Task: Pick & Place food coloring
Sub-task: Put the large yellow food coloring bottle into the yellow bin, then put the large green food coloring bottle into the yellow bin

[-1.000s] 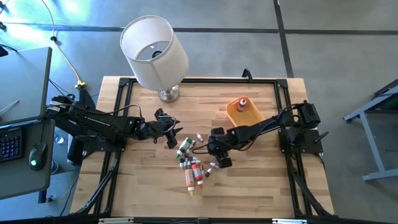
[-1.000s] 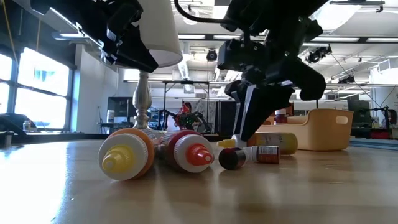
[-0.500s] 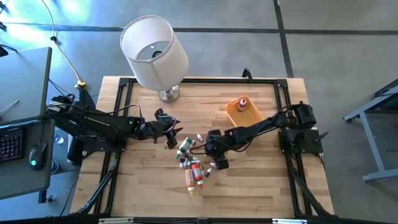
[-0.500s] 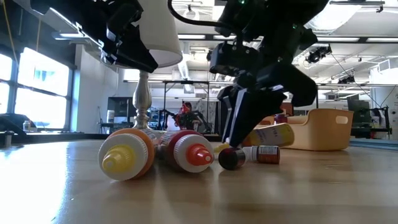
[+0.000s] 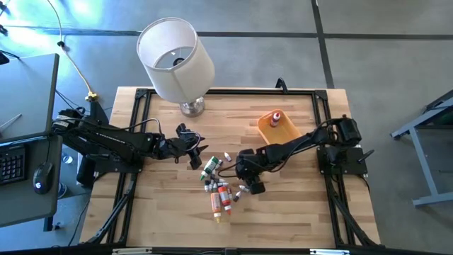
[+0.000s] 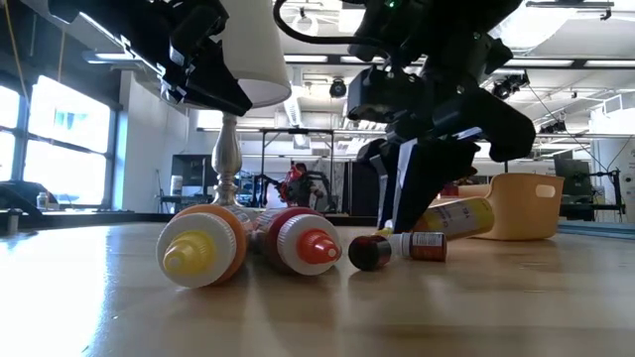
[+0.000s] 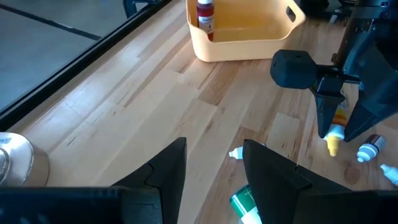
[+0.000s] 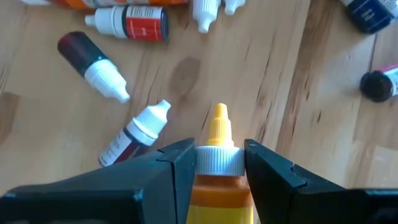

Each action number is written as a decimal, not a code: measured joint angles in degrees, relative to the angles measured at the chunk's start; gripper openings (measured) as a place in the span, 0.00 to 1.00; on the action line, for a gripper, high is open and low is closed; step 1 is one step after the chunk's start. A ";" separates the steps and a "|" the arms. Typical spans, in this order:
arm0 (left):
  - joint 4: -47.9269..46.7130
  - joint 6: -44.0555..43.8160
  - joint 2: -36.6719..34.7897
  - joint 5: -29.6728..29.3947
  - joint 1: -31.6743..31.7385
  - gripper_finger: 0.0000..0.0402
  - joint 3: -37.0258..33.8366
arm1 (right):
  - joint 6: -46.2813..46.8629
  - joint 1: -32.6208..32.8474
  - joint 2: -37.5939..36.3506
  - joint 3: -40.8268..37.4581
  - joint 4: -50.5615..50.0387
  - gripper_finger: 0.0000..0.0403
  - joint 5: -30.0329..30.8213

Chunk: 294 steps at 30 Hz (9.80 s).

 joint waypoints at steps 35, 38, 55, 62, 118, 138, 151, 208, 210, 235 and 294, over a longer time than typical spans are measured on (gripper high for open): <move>-0.03 0.00 0.00 -0.12 0.01 0.39 0.00 | 0.51 0.37 0.15 3.95 -14.30 0.46 3.00; -0.03 0.00 0.00 -0.11 -0.01 0.39 0.00 | 0.44 0.37 0.15 3.93 -14.22 0.43 3.35; 0.03 1.31 0.00 -0.14 0.00 0.39 0.00 | 0.52 0.33 0.39 15.09 -20.73 0.30 9.11; 0.01 1.32 0.00 0.03 0.01 0.39 0.00 | 3.43 0.87 -0.28 24.89 -33.23 0.30 25.85; 4.43 7.27 -0.02 -0.70 0.03 0.39 0.00 | 15.68 -25.22 -42.16 -57.30 63.36 0.32 38.77; 4.75 7.56 -0.02 -1.68 0.03 0.39 0.00 | 11.52 -27.69 -39.45 -57.31 68.99 0.38 33.85; 4.59 7.56 -0.02 -1.64 0.03 0.39 0.00 | 5.46 -27.67 -39.47 -57.31 71.56 0.49 38.25; -36.45 -6.56 -14.84 4.07 -0.01 0.39 -0.02 | -23.59 -4.42 25.92 46.69 -10.50 0.42 -2.60; -36.31 -6.47 -14.84 4.07 -0.01 0.39 -0.02 | -23.60 -4.61 25.92 46.69 -10.96 0.42 -2.38; -35.95 -6.45 -14.84 2.74 -0.01 0.39 -0.02 | -26.58 -6.68 28.36 47.28 -10.73 0.35 -4.03; 23.97 35.43 -6.33 -0.61 0.01 0.39 0.00 | -9.90 -10.79 -26.11 54.58 -44.59 0.36 8.67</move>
